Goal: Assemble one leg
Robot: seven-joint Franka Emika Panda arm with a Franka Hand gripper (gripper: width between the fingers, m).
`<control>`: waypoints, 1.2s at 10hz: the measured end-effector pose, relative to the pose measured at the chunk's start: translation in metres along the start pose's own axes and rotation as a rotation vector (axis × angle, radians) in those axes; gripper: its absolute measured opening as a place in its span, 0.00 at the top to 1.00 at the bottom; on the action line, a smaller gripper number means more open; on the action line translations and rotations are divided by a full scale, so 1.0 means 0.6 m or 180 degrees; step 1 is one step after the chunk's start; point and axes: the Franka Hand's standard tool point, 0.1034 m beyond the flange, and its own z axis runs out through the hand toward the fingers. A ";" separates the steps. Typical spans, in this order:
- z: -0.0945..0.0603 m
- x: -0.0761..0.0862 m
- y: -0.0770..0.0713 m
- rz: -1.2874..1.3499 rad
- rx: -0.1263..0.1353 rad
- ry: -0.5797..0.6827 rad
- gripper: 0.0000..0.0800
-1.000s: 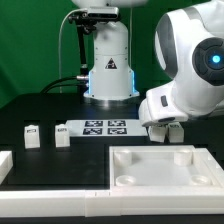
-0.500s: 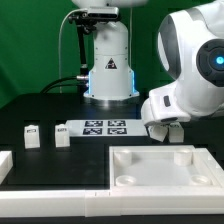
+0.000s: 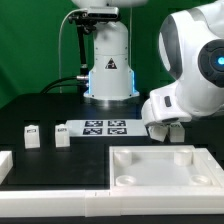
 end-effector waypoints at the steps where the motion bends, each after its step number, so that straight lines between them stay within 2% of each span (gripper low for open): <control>1: 0.000 0.000 0.000 0.0000 0.0000 0.0000 0.19; 3: 0.002 0.000 0.003 0.0022 0.0005 -0.0001 0.19; 6: 0.009 -0.002 -0.012 0.0039 -0.0041 -0.0015 0.19; 12: 0.002 0.000 -0.002 0.0014 -0.0017 -0.0002 0.19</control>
Offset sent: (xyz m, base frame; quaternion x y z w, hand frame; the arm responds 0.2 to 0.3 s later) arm -0.0098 0.0083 -0.0513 0.0132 0.0538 0.0230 0.9982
